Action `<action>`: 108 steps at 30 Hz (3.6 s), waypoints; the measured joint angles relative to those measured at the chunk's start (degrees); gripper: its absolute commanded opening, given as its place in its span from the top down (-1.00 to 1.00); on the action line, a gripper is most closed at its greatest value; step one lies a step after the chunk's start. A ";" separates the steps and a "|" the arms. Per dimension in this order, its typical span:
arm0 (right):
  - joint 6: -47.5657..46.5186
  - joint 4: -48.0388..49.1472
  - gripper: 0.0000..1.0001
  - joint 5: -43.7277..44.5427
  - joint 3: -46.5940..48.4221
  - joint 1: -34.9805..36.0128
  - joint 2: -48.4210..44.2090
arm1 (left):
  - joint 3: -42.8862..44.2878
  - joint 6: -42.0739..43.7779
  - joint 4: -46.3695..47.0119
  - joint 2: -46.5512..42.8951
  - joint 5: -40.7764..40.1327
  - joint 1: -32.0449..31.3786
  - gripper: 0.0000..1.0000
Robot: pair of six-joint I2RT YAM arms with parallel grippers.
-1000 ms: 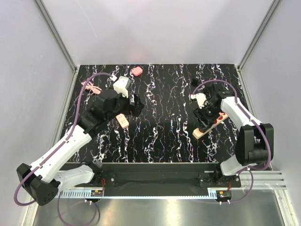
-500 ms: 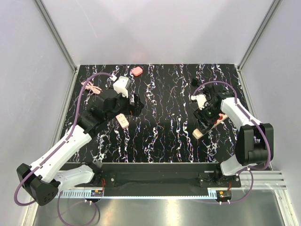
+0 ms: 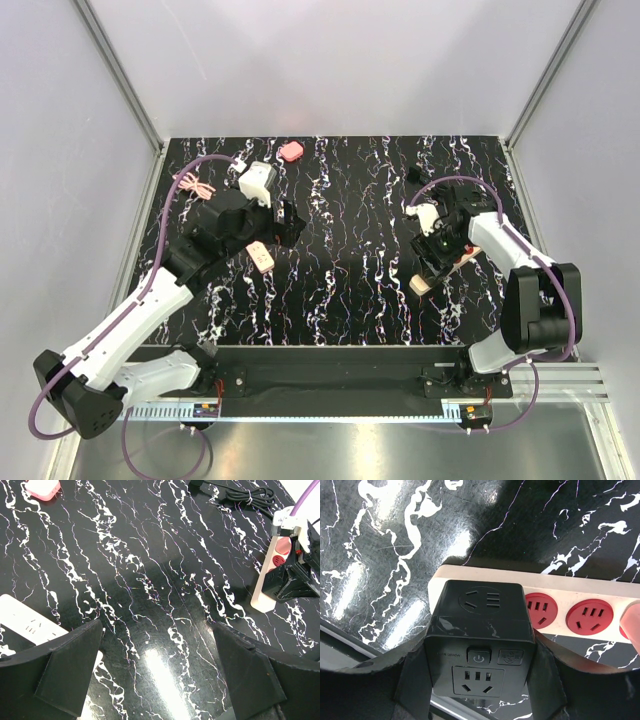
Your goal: Insert the plug
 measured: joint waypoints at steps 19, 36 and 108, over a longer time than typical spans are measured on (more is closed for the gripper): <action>2.43 1.77 0.67 0.13 0.33 0.26 2.84 | 0.00 0.00 0.02 -1.31 0.00 0.42 -0.98; 4.15 3.08 -0.99 3.04 -0.81 0.85 -0.39 | 0.00 -0.28 0.04 -1.29 1.07 1.14 -0.98; 63.45 -8.70 1.00 17.22 7.30 0.35 -0.85 | -0.02 -0.37 0.04 -0.07 0.96 1.70 -0.98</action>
